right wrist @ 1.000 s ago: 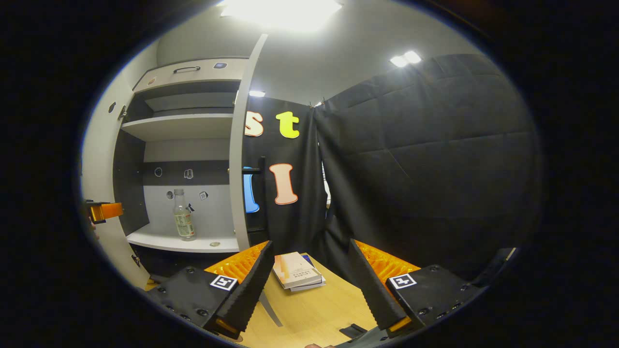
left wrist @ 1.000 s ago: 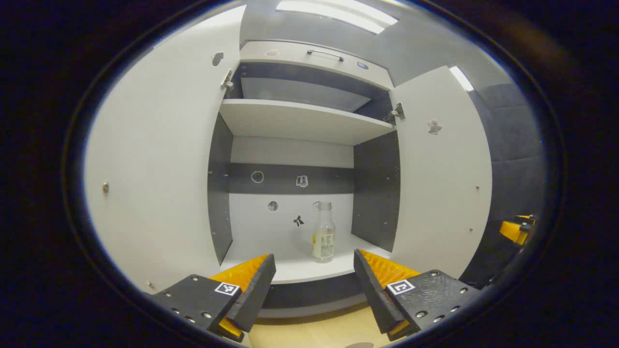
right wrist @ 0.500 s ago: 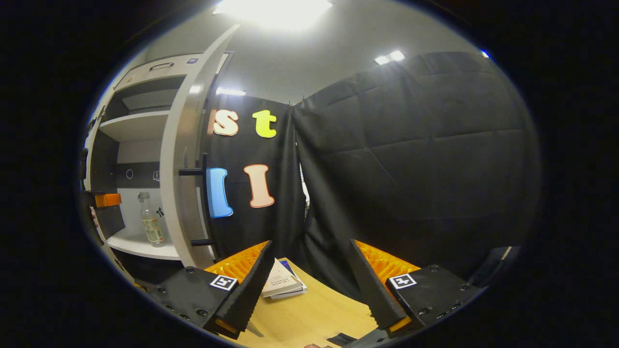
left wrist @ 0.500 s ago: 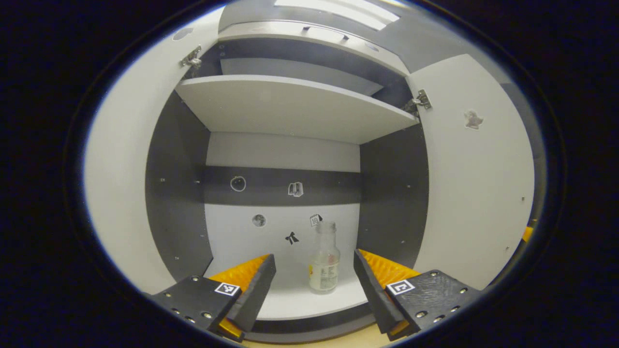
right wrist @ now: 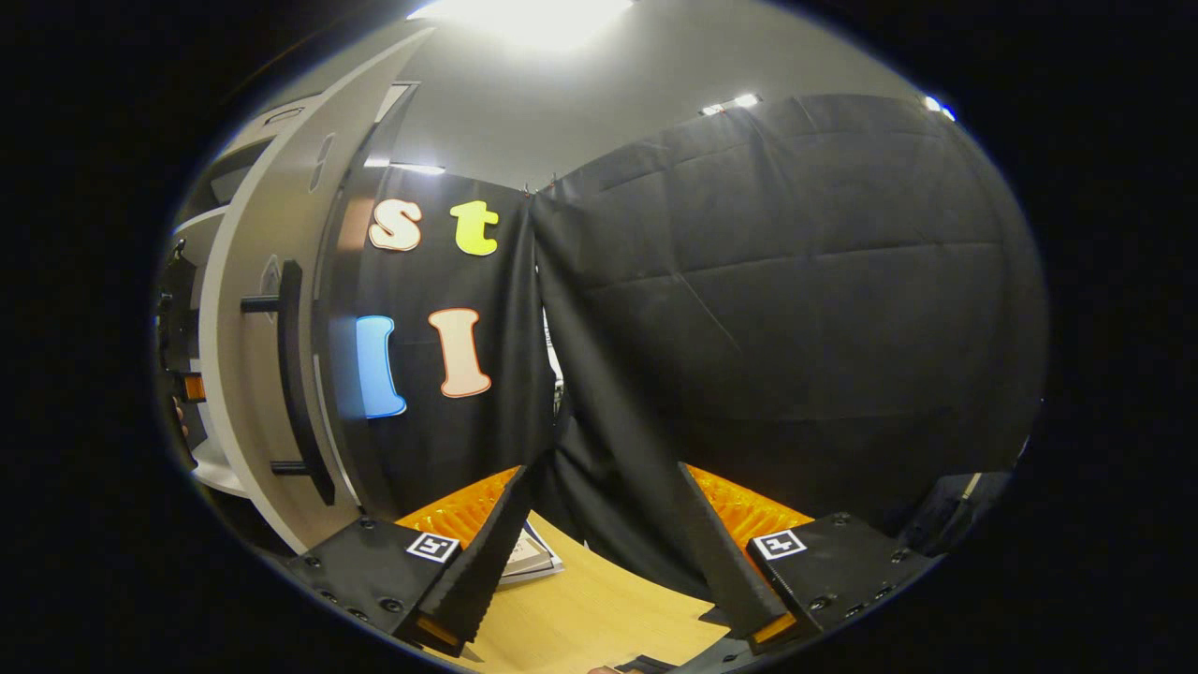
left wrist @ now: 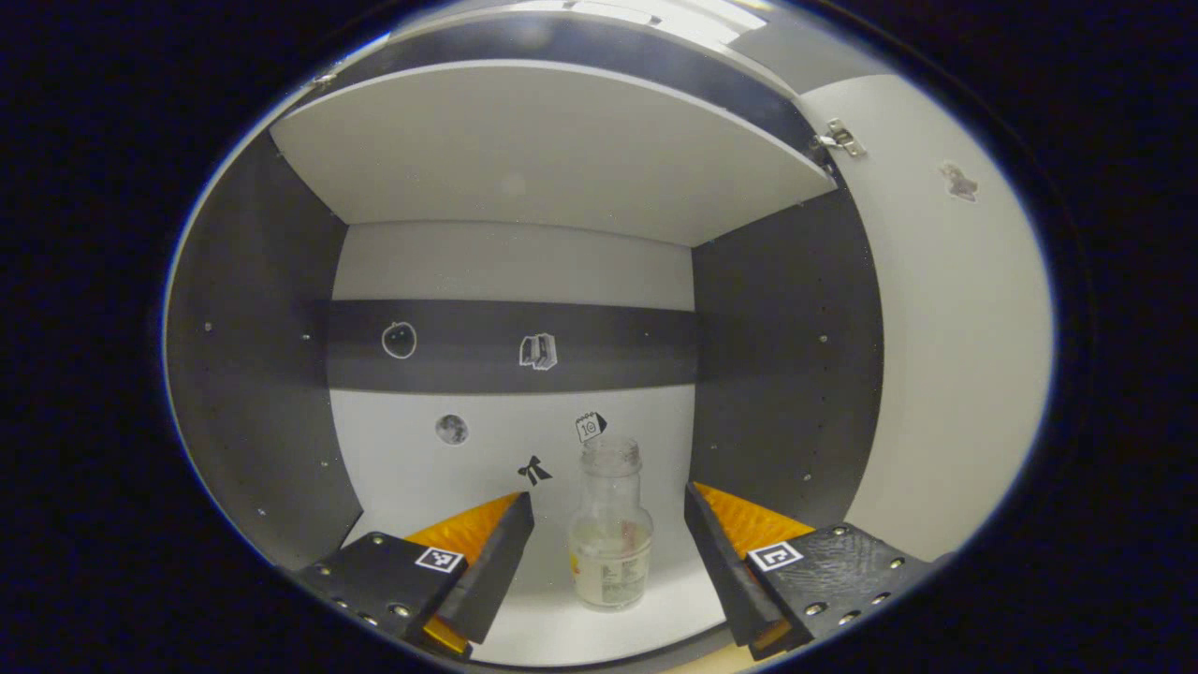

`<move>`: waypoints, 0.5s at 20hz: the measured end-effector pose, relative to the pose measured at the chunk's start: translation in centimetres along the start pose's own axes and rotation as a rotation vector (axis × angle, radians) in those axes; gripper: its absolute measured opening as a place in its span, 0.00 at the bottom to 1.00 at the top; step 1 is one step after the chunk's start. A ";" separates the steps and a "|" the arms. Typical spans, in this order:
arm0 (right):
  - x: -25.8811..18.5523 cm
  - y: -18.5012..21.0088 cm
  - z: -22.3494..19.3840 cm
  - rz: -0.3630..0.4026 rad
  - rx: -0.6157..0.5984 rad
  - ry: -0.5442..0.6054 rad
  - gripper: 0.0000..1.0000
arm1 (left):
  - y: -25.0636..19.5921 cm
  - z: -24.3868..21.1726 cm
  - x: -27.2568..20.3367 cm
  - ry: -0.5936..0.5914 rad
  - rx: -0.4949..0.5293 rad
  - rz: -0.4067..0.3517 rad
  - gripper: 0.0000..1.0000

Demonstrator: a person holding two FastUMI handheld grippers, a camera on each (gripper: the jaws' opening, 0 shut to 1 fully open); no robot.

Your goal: Grasp the bottle in the cabinet with the left hand and place it on the coaster, then close the right door with the right hand and the left door with the left hand.

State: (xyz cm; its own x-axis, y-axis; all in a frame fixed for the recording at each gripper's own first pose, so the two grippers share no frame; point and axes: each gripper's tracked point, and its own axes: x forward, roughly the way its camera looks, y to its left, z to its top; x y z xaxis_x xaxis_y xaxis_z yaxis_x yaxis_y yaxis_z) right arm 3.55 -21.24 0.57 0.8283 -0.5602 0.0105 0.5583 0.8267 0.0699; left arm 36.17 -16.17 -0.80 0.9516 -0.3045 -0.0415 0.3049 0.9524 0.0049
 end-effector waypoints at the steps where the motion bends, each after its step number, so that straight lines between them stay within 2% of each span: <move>1: 0.4 -0.2 -0.1 -0.007 0.002 -0.001 0.98 | -0.2 0.0 0.8 -0.008 0.000 -0.001 0.99; 2: 0.7 -0.4 -0.1 -0.013 -0.002 -0.001 0.93 | -0.4 0.0 1.4 -0.013 -0.004 -0.004 1.00; 3: 1.1 -0.6 -0.2 -0.018 -0.009 0.001 0.98 | -0.5 0.0 2.0 -0.019 -0.002 -0.006 1.00; 4: 1.6 -0.8 -0.4 -0.022 -0.015 0.006 0.92 | -0.5 -0.1 2.7 -0.022 0.008 -0.008 0.94; 5: 1.9 -0.9 -0.5 -0.025 -0.020 0.010 0.92 | -0.7 -0.3 3.4 -0.018 0.020 -0.008 0.99; 6: 2.2 -1.2 -0.7 -0.033 -0.022 0.014 0.92 | -0.8 -0.3 3.9 -0.014 0.027 -0.012 0.90; 7: 2.5 -1.4 -0.7 -0.042 -0.021 0.016 0.92 | -1.0 -0.4 4.4 -0.007 0.026 -0.014 0.90; 8: 2.8 -1.5 -0.8 -0.045 -0.017 0.016 0.93 | -1.1 -0.7 4.7 0.003 0.024 -0.014 0.99; 9: 3.1 -1.4 -0.8 -0.047 -0.010 0.016 0.93 | -1.1 -1.1 5.1 0.010 0.027 -0.014 0.90; 10: 3.4 -1.2 -0.9 -0.045 -0.005 0.017 0.93 | -1.1 -1.1 5.4 0.009 0.031 -0.010 0.90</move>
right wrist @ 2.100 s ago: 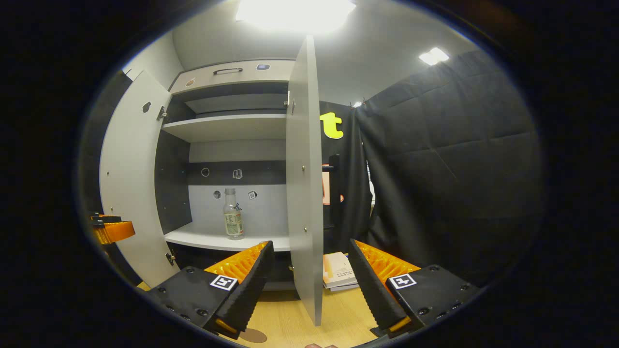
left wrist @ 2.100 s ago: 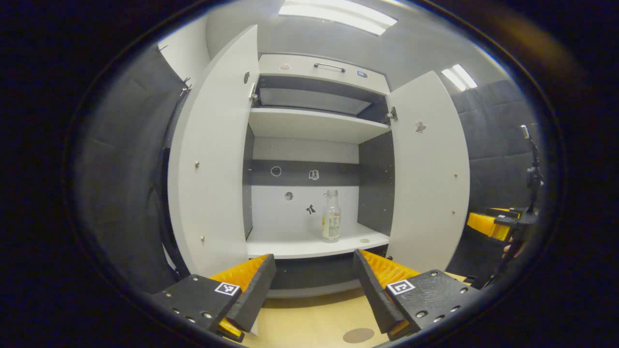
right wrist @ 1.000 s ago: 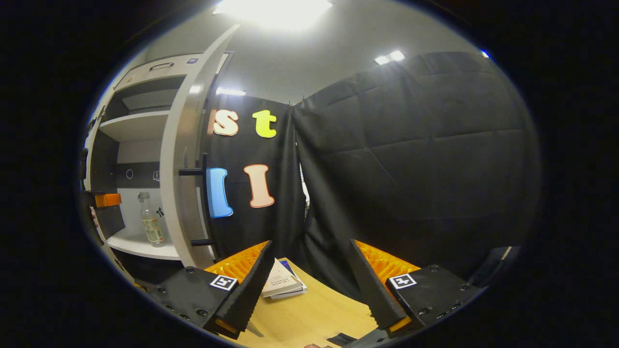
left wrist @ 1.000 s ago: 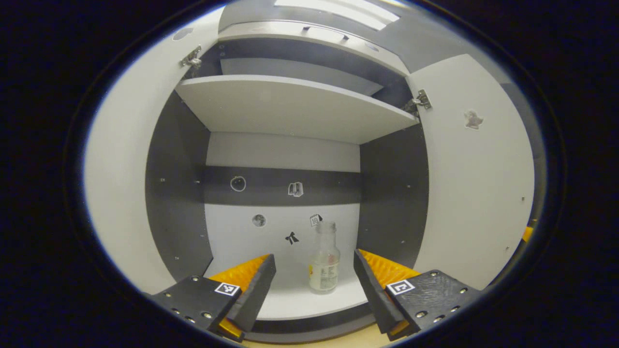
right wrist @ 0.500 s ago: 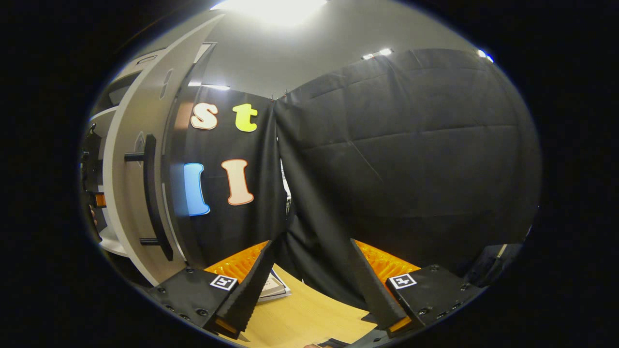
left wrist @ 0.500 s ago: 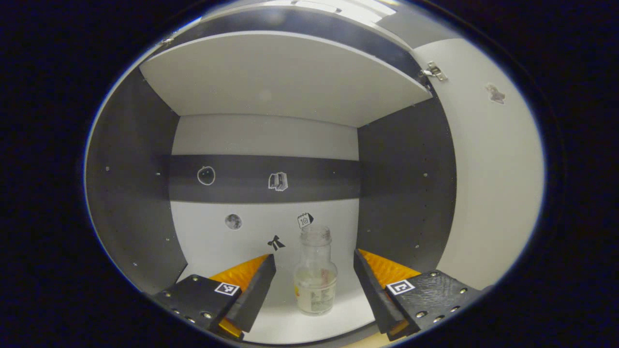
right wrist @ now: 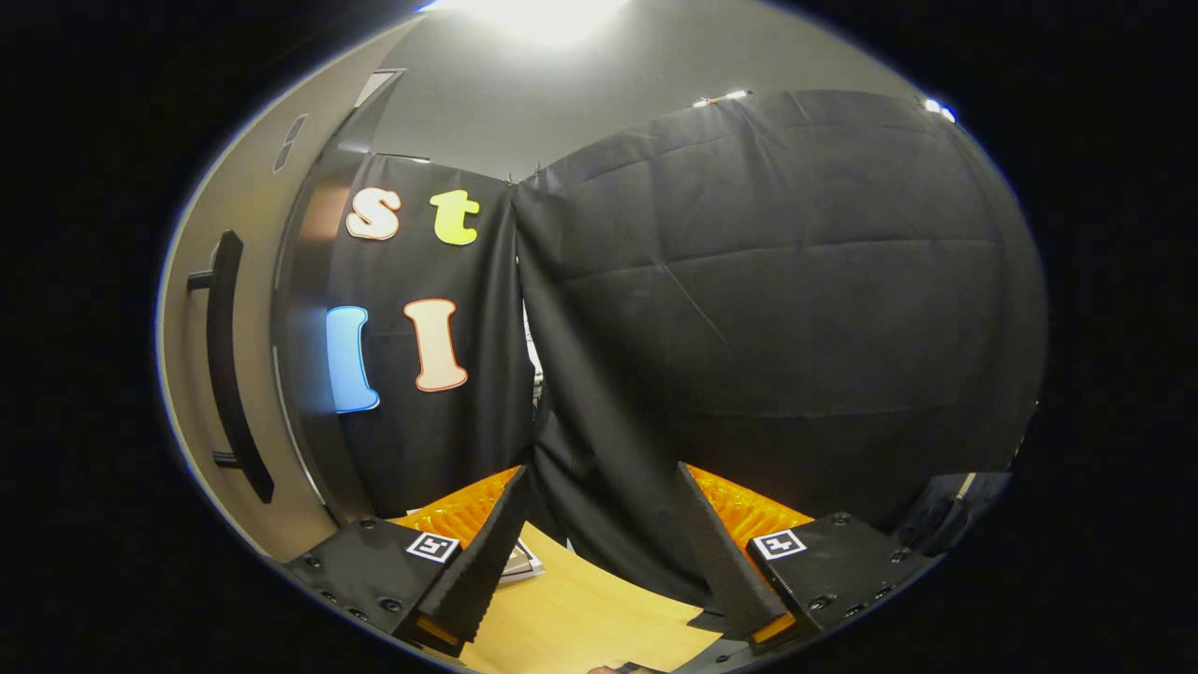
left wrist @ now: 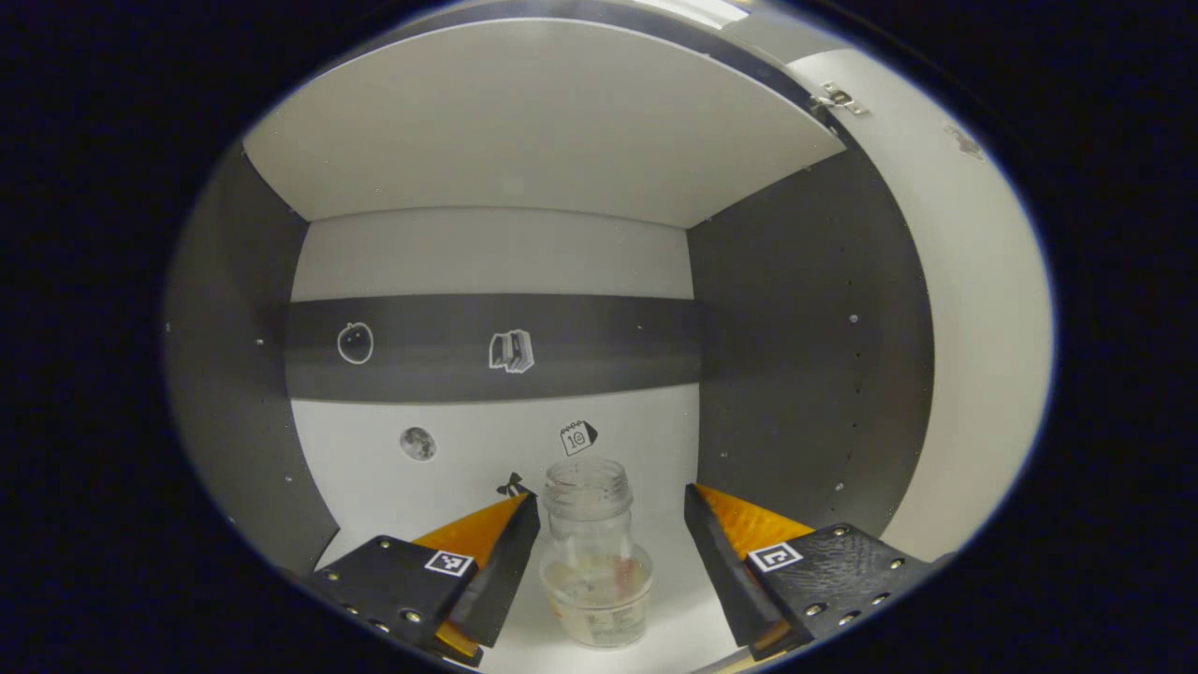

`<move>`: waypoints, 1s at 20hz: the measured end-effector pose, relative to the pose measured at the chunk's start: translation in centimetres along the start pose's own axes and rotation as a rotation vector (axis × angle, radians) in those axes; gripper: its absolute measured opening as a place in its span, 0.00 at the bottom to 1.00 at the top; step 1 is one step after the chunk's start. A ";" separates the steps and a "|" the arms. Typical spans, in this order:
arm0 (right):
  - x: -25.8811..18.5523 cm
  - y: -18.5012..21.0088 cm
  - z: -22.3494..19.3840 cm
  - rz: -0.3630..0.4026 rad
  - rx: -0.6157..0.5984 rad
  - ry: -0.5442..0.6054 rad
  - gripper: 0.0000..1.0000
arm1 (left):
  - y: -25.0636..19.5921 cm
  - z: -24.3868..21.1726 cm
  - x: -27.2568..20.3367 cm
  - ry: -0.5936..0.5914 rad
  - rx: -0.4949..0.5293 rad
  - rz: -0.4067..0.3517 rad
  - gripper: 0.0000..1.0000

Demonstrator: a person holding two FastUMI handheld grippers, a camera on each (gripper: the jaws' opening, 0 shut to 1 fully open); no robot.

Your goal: Grasp the bottle in the cabinet with the left hand and place it on the coaster, then close the right door with the right hand and the left door with the left hand.

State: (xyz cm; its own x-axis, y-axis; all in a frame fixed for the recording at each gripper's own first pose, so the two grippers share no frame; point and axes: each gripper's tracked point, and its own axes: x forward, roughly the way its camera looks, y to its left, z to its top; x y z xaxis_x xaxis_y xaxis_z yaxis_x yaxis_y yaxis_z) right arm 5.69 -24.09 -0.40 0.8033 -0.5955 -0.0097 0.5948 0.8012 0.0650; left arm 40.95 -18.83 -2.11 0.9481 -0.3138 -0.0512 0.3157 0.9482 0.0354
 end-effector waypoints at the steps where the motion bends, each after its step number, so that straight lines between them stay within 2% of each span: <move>1: 0.1 0.2 -0.1 0.006 0.002 0.001 0.93 | -0.1 0.0 0.3 0.001 0.002 -0.004 0.90; 2: 0.4 0.2 -0.2 0.007 -0.002 -0.002 0.93 | 0.2 -0.3 0.7 -0.001 0.009 0.009 0.90; 3: 0.5 0.2 -0.2 0.007 -0.010 -0.005 0.98 | 0.8 -0.3 0.8 -0.002 0.015 0.026 0.81; 4: 0.7 0.1 -0.2 0.007 -0.017 -0.006 0.98 | 0.3 -0.4 1.0 0.009 0.015 0.007 0.72; 5: 0.8 0.0 -0.3 0.004 -0.022 -0.004 0.93 | 0.0 -0.3 0.6 0.011 0.017 -0.013 0.58; 6: 1.0 -0.1 -0.6 0.002 -0.025 0.002 0.92 | 0.0 0.0 0.3 0.003 0.021 -0.002 0.58; 7: 1.1 -0.2 -0.8 -0.001 -0.025 0.009 0.98 | -0.1 0.0 0.1 0.011 0.027 -0.003 0.43; 8: 1.4 -0.2 -0.9 -0.001 -0.020 0.015 0.93 | -0.1 -0.3 0.1 0.021 0.034 -0.009 0.43; 9: 1.3 0.0 -1.0 0.010 -0.009 0.017 0.93 | -0.1 -0.1 0.2 0.017 0.032 -0.007 0.51; 11: 1.3 0.4 -0.8 0.025 0.005 0.017 0.93 | -0.5 -0.1 -0.3 0.023 0.022 -0.015 0.29; 12: 1.3 0.4 -0.9 0.031 0.003 0.013 0.98 | -0.8 0.1 -0.8 0.028 0.014 -0.030 0.37; 13: 1.4 0.5 -0.8 0.036 -0.003 0.010 0.93 | -1.2 0.5 -1.4 0.022 0.008 -0.041 0.46; 14: 1.4 0.7 -0.8 0.043 -0.010 0.008 0.93 | -1.5 1.1 -1.9 0.013 0.007 -0.051 0.37; 15: 1.4 0.9 -0.7 0.050 -0.014 0.009 0.93 | -1.5 1.6 -2.4 0.003 0.011 -0.058 0.42; 16: 1.4 1.0 -0.8 0.057 -0.016 0.010 0.93 | -1.6 2.2 -3.1 -0.005 0.016 -0.069 0.37; 20: 0.8 1.6 -0.6 0.085 -0.009 0.011 0.93 | -2.7 4.7 -6.5 -0.029 0.017 -0.117 0.37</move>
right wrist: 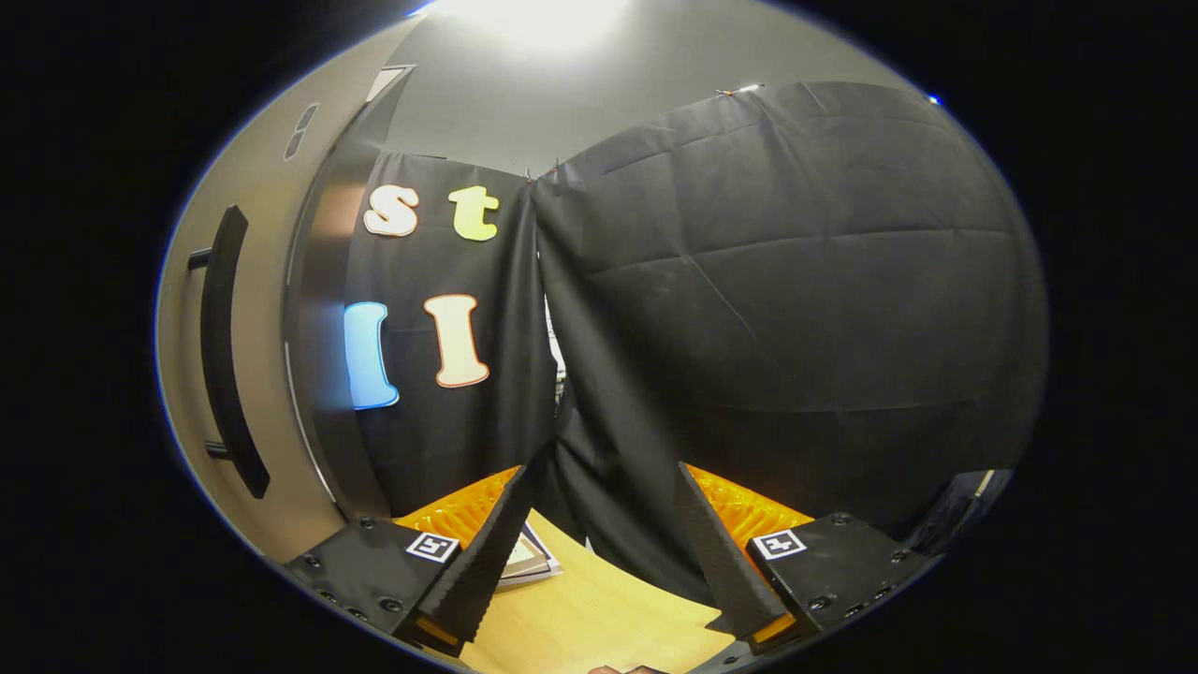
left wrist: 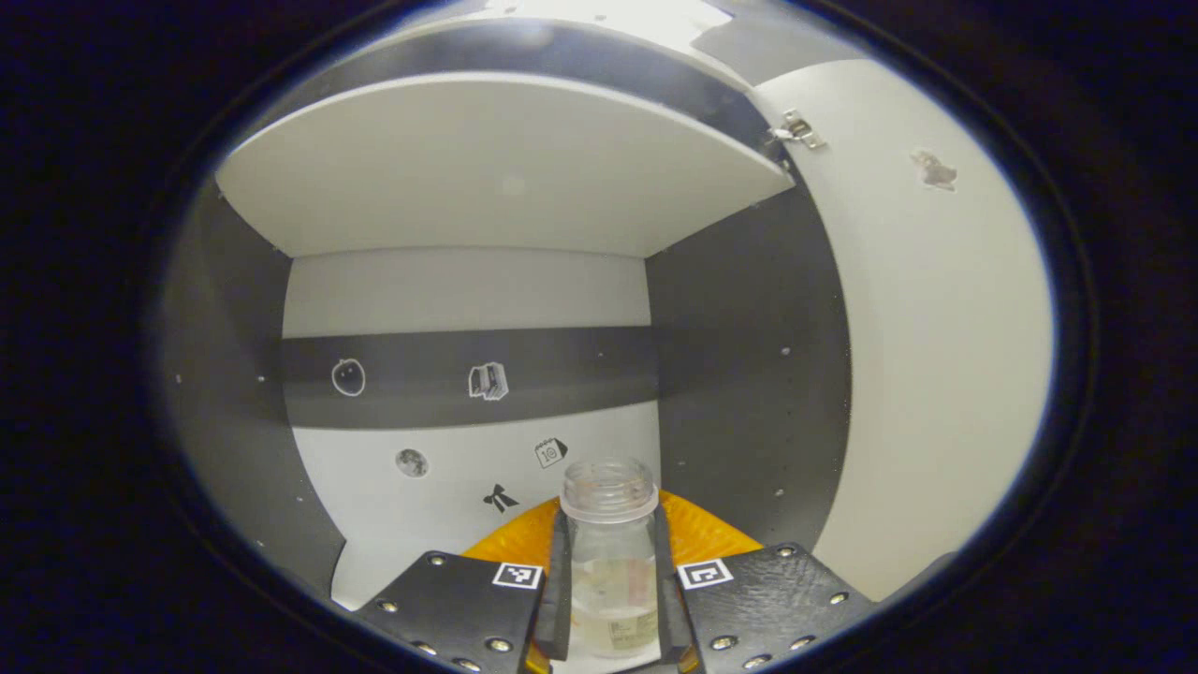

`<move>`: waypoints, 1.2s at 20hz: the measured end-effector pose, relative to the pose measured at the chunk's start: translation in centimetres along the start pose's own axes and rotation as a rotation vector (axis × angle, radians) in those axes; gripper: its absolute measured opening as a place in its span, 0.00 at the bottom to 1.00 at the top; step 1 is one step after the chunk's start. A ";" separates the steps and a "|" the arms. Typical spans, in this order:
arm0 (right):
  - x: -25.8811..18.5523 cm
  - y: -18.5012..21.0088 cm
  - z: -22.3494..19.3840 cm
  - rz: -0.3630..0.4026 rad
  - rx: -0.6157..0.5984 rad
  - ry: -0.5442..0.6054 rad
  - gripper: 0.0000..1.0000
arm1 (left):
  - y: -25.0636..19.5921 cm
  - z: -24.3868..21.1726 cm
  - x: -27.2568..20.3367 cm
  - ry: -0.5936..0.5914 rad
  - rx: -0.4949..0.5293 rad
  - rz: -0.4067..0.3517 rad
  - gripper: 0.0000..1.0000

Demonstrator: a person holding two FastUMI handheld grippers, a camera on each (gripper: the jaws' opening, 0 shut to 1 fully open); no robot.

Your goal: Grasp the bottle in the cabinet with the left hand and place it on the coaster, then close the right door with the right hand and the left door with the left hand.

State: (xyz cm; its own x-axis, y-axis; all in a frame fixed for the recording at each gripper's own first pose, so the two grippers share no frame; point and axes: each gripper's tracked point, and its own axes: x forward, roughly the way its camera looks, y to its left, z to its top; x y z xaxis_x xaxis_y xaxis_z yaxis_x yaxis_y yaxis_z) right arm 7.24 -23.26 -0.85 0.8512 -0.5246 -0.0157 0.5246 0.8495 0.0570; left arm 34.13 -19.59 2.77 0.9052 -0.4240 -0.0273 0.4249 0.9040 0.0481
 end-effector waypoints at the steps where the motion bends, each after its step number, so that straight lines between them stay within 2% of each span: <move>1: -0.2 0.1 0.1 0.006 -0.002 -0.001 0.93 | -0.5 0.7 -1.0 -0.009 -0.003 -0.011 0.37; 3: -0.6 0.3 0.3 0.019 -0.009 -0.004 0.93 | -1.1 1.4 -2.7 -0.014 -0.005 -0.029 0.29; 4: -0.8 0.3 0.3 0.024 -0.012 -0.004 0.93 | -1.4 1.8 -3.4 -0.018 -0.009 -0.036 0.29; 5: -1.0 0.4 0.5 0.028 -0.014 -0.005 0.93 | -1.6 1.8 -4.1 -0.020 -0.017 -0.045 0.37; 6: -1.2 0.5 0.6 0.032 -0.014 -0.007 0.93 | -2.0 2.0 -5.1 -0.022 -0.027 -0.051 0.37; 7: -1.4 0.6 0.7 0.036 -0.012 -0.008 0.93 | -2.2 1.9 -6.0 -0.024 -0.035 -0.055 0.29; 9: -1.9 0.8 0.7 0.045 -0.010 -0.006 0.93 | -2.7 1.2 -7.6 -0.017 -0.068 -0.071 0.29; 10: -1.9 1.0 0.5 0.050 -0.012 -0.002 0.92 | -3.2 0.7 -8.4 -0.012 -0.101 -0.088 0.37; 11: -2.0 1.1 0.6 0.056 -0.014 0.000 0.92 | -3.7 0.3 -9.2 -0.005 -0.130 -0.104 0.40; 12: -2.1 1.3 0.7 0.062 -0.016 0.000 0.93 | -4.1 -0.3 -9.8 0.002 -0.147 -0.113 0.43; 13: -2.2 1.4 1.0 0.067 -0.018 -0.002 0.93 | -4.4 -0.9 -10.7 0.010 -0.152 -0.121 0.37; 15: -2.4 1.7 1.2 0.077 -0.025 -0.006 0.93 | -5.2 -2.2 -11.8 0.030 -0.164 -0.131 0.37; 16: -2.6 1.8 1.2 0.080 -0.028 -0.007 0.93 | -5.8 -2.9 -12.6 0.042 -0.173 -0.138 0.46; 17: -2.8 1.9 1.3 0.084 -0.030 -0.008 0.93 | -6.4 -4.0 -13.5 0.052 -0.180 -0.144 0.46; 18: -3.0 2.0 1.3 0.088 -0.030 -0.007 0.93 | -6.9 -5.0 -14.3 0.061 -0.186 -0.150 0.37; 19: -3.3 2.1 1.4 0.090 -0.029 -0.004 0.93 | -7.5 -6.2 -15.0 0.069 -0.193 -0.152 0.46; 20: -3.5 2.1 1.3 0.092 -0.026 -0.001 0.93 | -7.9 -7.4 -15.7 0.078 -0.205 -0.154 0.46; 21: -3.8 2.2 1.4 0.094 -0.025 0.002 0.93 | -8.6 -8.5 -16.2 0.090 -0.231 -0.163 0.37; 23: -4.4 2.1 1.5 0.096 -0.032 0.006 0.92 | -9.5 -11.1 -17.0 0.124 -0.294 -0.174 0.37; 24: -4.6 2.1 1.5 0.099 -0.041 0.006 0.92 | -9.9 -12.4 -17.2 0.139 -0.312 -0.174 0.46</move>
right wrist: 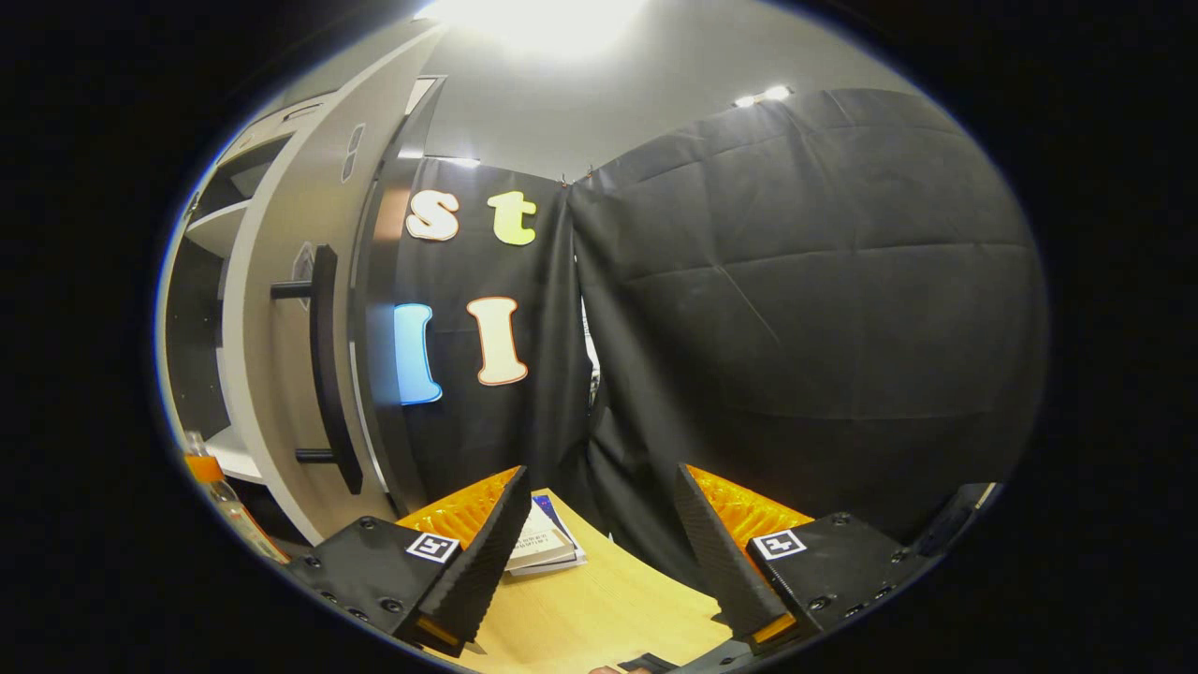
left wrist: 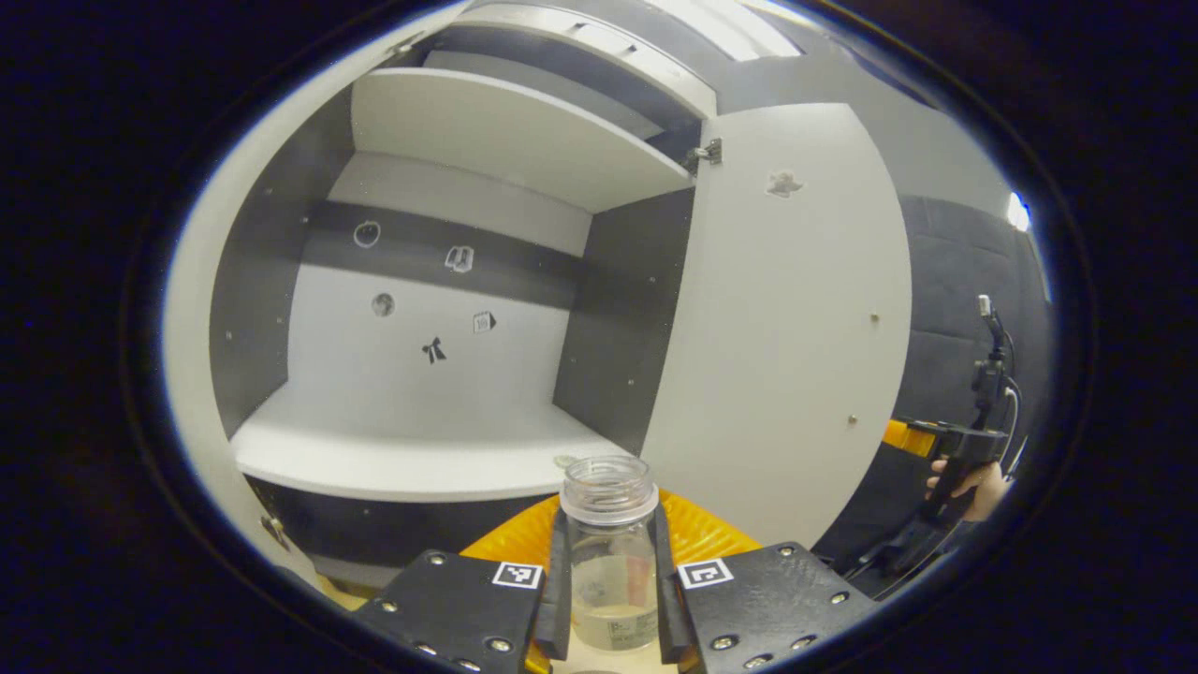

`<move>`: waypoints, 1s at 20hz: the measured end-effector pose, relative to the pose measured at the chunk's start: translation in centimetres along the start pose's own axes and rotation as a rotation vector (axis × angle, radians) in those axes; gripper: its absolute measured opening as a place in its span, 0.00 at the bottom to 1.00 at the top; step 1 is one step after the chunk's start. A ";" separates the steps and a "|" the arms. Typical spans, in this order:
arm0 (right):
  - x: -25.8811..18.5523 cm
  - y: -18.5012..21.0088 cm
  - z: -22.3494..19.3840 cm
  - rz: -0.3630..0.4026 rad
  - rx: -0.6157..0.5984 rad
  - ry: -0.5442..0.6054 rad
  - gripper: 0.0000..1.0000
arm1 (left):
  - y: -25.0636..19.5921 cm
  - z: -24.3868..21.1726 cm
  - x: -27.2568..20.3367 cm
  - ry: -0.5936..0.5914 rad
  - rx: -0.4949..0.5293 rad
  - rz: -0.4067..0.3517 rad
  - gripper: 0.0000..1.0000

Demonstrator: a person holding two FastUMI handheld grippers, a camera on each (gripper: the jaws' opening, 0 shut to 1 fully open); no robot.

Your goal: Grasp the bottle in the cabinet with the left hand and place it on the coaster, then close the right door with the right hand and the left door with the left hand.

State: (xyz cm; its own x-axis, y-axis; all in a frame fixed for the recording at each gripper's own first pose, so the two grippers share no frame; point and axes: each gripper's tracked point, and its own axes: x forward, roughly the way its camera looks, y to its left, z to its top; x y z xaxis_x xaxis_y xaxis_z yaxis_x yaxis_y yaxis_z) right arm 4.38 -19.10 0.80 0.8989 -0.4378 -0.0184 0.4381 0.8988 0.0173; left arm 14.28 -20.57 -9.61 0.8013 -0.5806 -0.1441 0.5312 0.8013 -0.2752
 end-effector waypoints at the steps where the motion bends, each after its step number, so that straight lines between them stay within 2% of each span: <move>1: -0.3 0.1 0.1 0.004 -0.011 0.002 0.92 | 0.1 -1.5 0.0 0.008 -0.011 0.002 0.46; 2: -0.7 0.2 0.1 0.009 -0.019 0.002 0.92 | 0.2 -2.7 -0.2 0.014 -0.017 0.004 0.37; 7: -2.2 0.4 0.3 0.028 -0.038 0.011 0.93 | 0.3 -9.3 -1.3 0.043 -0.018 0.014 0.39; 8: -2.6 0.4 0.2 0.031 -0.040 0.015 0.93 | 0.3 -10.6 -1.3 0.048 -0.007 0.017 0.32; 9: -2.9 0.4 0.1 0.034 -0.044 0.021 0.92 | 0.4 -11.9 -1.3 0.054 0.010 0.022 0.39; 10: -3.3 0.3 -0.2 0.036 -0.051 0.025 0.98 | 0.4 -13.1 -1.4 0.062 0.027 0.027 0.39; 11: -3.8 0.3 -0.3 0.037 -0.058 0.029 0.92 | 0.6 -14.5 -1.4 0.075 0.034 0.035 0.39; 13: -4.1 0.3 -0.5 0.038 -0.063 0.038 0.93 | 0.7 -16.9 -1.9 0.100 0.034 0.052 0.40; 15: -4.9 0.2 -1.0 0.043 -0.054 0.051 0.93 | 1.3 -18.9 -2.3 0.112 0.057 0.084 0.46; 16: -5.4 0.3 -1.1 0.048 -0.051 0.055 0.93 | 1.4 -19.8 -2.3 0.115 0.068 0.095 0.40; 18: -5.8 0.1 -1.0 0.049 -0.061 0.052 0.93 | 1.4 -21.0 -2.4 0.116 0.091 0.107 0.40; 19: -6.0 0.0 -0.8 0.045 -0.069 0.047 0.98 | 1.4 -21.2 -2.3 0.111 0.108 0.108 0.46; 20: -6.0 -0.1 -0.6 0.045 -0.072 0.045 0.93 | 1.3 -21.5 -2.2 0.108 0.131 0.109 0.46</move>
State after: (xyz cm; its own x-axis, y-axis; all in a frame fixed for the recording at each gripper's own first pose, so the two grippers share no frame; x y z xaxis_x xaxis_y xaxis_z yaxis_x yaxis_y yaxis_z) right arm -1.07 -16.52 0.30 0.9155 -0.3971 -0.0640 0.3943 0.9175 -0.0527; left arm 7.24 -21.34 -30.07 0.8256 -0.4957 -0.2694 0.4796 0.8681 -0.1277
